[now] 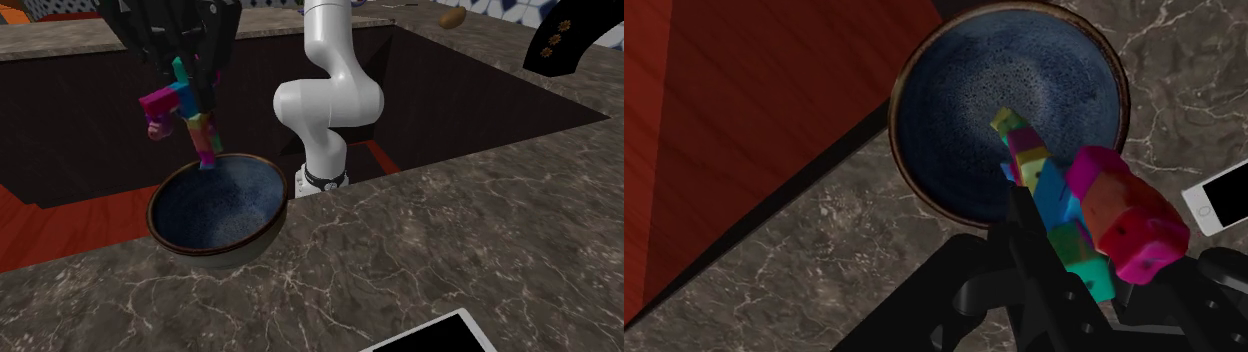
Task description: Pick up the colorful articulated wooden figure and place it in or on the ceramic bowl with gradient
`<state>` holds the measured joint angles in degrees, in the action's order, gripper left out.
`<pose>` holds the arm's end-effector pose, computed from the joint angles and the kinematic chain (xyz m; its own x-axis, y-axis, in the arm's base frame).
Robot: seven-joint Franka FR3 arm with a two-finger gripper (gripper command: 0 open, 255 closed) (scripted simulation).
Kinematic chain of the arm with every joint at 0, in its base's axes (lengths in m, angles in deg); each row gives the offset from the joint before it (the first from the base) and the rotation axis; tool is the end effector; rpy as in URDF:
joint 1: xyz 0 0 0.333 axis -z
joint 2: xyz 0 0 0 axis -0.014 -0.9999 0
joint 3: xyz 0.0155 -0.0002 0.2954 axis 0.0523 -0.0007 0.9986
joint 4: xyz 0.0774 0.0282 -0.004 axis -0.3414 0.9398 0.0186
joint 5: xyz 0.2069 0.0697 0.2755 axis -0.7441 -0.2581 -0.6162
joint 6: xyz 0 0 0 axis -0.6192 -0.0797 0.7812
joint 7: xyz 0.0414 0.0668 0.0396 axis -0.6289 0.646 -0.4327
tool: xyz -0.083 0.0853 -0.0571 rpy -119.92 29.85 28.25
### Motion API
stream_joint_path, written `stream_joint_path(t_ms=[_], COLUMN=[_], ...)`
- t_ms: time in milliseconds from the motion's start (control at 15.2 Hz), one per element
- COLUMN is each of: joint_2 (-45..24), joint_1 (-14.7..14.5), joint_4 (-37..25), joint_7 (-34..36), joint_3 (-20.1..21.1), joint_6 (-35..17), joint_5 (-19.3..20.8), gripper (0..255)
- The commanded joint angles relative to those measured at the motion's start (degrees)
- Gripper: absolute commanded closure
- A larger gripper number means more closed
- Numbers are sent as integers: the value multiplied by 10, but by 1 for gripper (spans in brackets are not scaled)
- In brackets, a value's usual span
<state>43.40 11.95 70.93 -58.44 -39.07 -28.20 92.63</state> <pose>0.2254 -0.2108 0.6120 0.8318 -0.5537 0.0387 -0.5537 -0.8326 -0.0129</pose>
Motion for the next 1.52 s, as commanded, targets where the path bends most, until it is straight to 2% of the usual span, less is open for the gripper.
stream_joint_path(t_ms=[0, 594, 1122, 1188, 1452], joint_2=[7, 30, 30, 30, 30], joint_1=[2, 8, 8, 8, 8], joint_4=[20, 104, 104, 104, 104], joint_7=[1, 6, 6, 6, 6], joint_3=[-1, -9, -9, -9, -9], joint_6=[-14, -75, -75, -75, -75], joint_5=[2, 12, 12, 12, 12], gripper=[255, 255, 255, 0, 0])
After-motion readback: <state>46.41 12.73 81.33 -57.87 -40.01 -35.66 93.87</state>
